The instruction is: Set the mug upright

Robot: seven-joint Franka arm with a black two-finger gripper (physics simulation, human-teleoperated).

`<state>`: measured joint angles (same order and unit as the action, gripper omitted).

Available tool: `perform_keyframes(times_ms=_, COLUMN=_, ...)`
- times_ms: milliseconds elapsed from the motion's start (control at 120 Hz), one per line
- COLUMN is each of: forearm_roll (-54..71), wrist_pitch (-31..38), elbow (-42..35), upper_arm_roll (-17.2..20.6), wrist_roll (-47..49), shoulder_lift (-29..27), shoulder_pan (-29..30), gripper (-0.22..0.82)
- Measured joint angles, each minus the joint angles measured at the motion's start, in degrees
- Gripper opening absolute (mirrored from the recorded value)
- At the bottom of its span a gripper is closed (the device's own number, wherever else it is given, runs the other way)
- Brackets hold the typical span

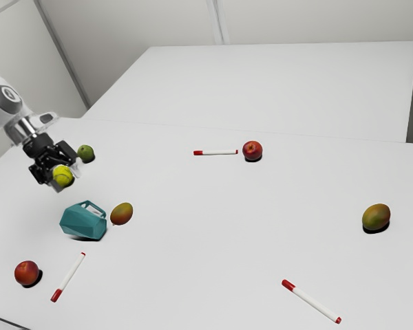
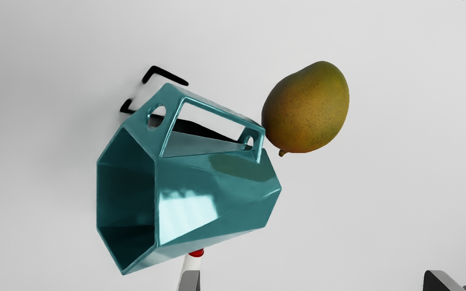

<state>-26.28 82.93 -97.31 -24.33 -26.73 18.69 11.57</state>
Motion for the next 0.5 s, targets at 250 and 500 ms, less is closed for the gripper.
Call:
perform_keyframes(times_ms=250, forearm_roll=-4.06, wrist_pitch=-2.57, elbow=2.85, upper_arm_roll=0.85, wrist_roll=-5.33, shoulder_lift=7.56, shoulder_pan=7.18, gripper=0.60)
perform_keyframes(times_ms=500, forearm_roll=-6.20, wrist_pitch=-3.96, elbow=1.97, upper_arm_roll=2.89, wrist_roll=-9.42, shoulder_lift=10.31, shoulder_pan=9.27, gripper=0.60)
